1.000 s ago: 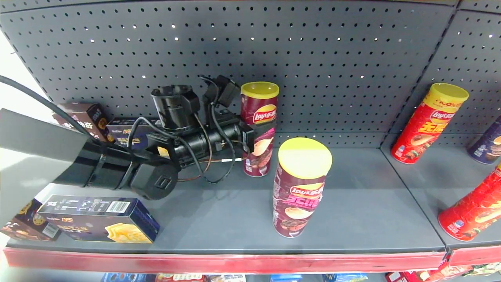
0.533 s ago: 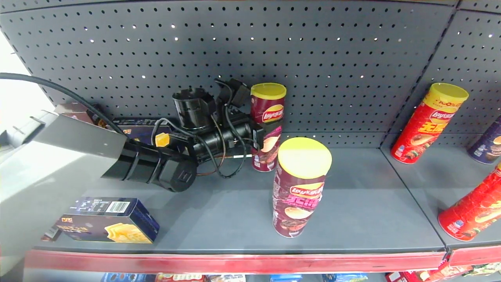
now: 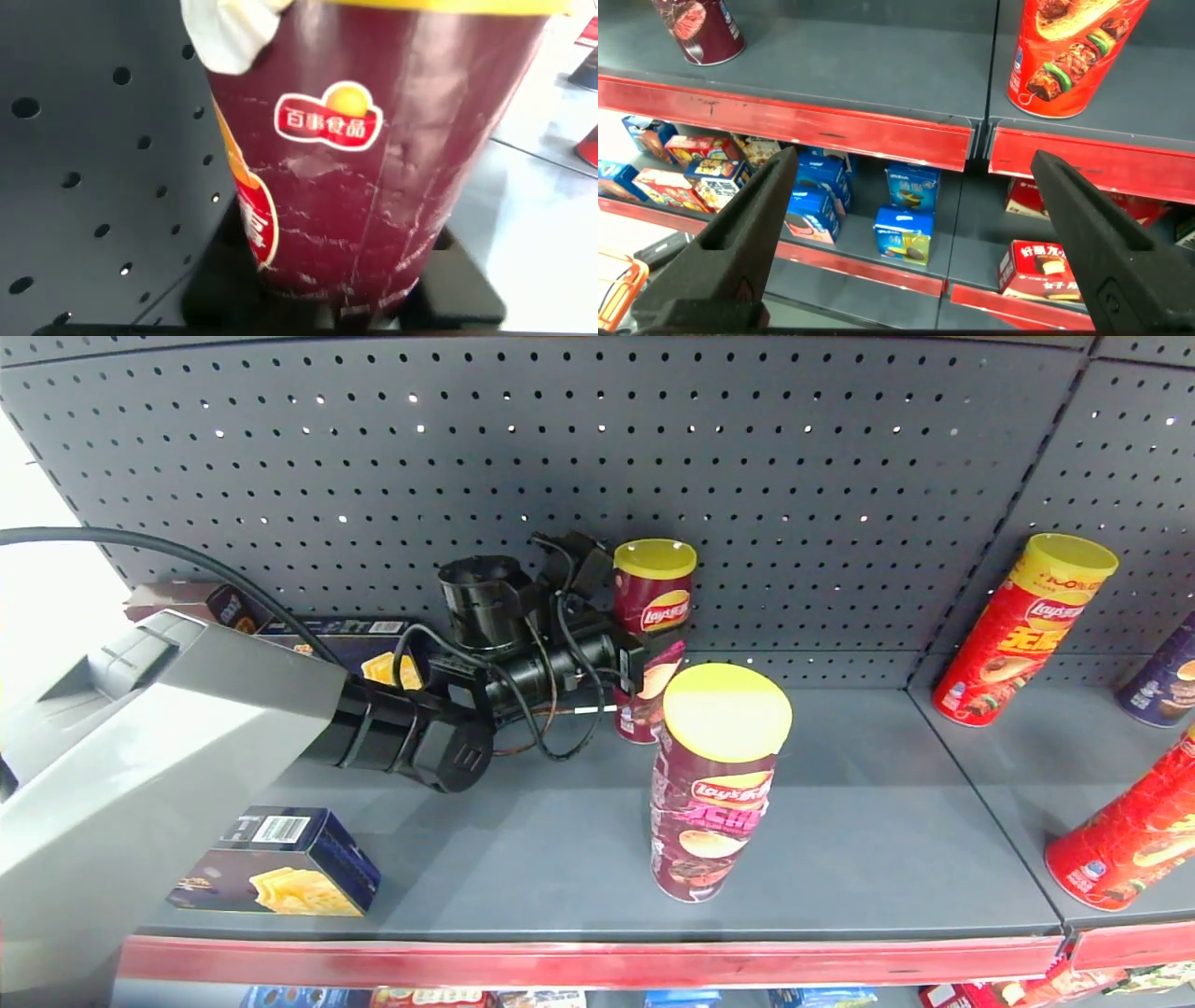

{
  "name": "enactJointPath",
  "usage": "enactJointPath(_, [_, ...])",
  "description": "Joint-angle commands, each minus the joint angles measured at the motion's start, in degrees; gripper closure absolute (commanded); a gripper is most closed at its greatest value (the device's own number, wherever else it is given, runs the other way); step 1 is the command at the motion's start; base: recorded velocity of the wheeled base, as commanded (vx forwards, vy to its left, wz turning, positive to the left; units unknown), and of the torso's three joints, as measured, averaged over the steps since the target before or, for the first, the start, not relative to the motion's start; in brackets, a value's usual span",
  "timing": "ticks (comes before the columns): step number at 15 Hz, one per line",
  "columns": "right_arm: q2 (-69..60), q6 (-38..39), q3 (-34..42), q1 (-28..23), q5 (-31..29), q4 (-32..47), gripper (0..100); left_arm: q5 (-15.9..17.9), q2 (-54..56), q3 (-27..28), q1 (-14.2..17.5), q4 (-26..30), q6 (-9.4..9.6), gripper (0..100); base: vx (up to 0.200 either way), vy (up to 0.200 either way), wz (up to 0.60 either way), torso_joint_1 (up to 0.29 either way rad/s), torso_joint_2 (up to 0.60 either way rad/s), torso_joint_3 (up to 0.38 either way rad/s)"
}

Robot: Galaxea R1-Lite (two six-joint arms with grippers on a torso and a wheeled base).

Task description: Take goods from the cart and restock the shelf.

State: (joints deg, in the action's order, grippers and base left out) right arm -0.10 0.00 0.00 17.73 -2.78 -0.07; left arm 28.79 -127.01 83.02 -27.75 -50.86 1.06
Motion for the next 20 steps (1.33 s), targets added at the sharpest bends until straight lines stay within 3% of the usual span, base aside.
enactJointPath(1, [0.10, 0.00, 0.00, 0.03, -0.03, -0.01, 0, -0.05, -0.16, -0.49, -0.03, 0.41, 0.08, 0, 0.000, 0.000, 0.00, 0.000, 0.00, 0.000])
enactJointPath(7, [0.10, 0.00, 0.00, 0.03, -0.03, -0.01, 0, -0.23, 9.94, -8.49, 0.68, 6.30, -0.01, 0, 0.000, 0.000, 0.00, 0.000, 0.00, 0.000])
enactJointPath(10, [0.10, 0.00, 0.00, 0.03, 0.05, -0.01, 0, -0.41, 13.02, -12.62, 0.68, 6.47, 0.70, 0, 0.000, 0.000, 0.00, 0.000, 0.00, 0.000])
enactJointPath(13, [0.10, 0.00, 0.00, 0.03, 0.05, -0.01, 0, -3.75, 14.78, -17.54, 1.55, 9.81, 7.46, 0, 0.000, 0.000, 0.00, 0.000, 0.00, 0.000])
enactJointPath(14, [0.10, 0.00, 0.00, 0.03, -0.03, -0.01, 0, -5.06, 14.95, -18.15, 1.64, 11.13, 8.43, 0, 0.000, 0.000, 0.00, 0.000, 0.00, 0.000])
enactJointPath(20, [0.10, 0.00, 0.00, 0.03, -0.03, -0.01, 0, -10.25, 14.43, -17.63, 1.73, 11.75, 8.87, 0, 0.000, 0.000, 0.00, 0.000, 0.00, 0.000])
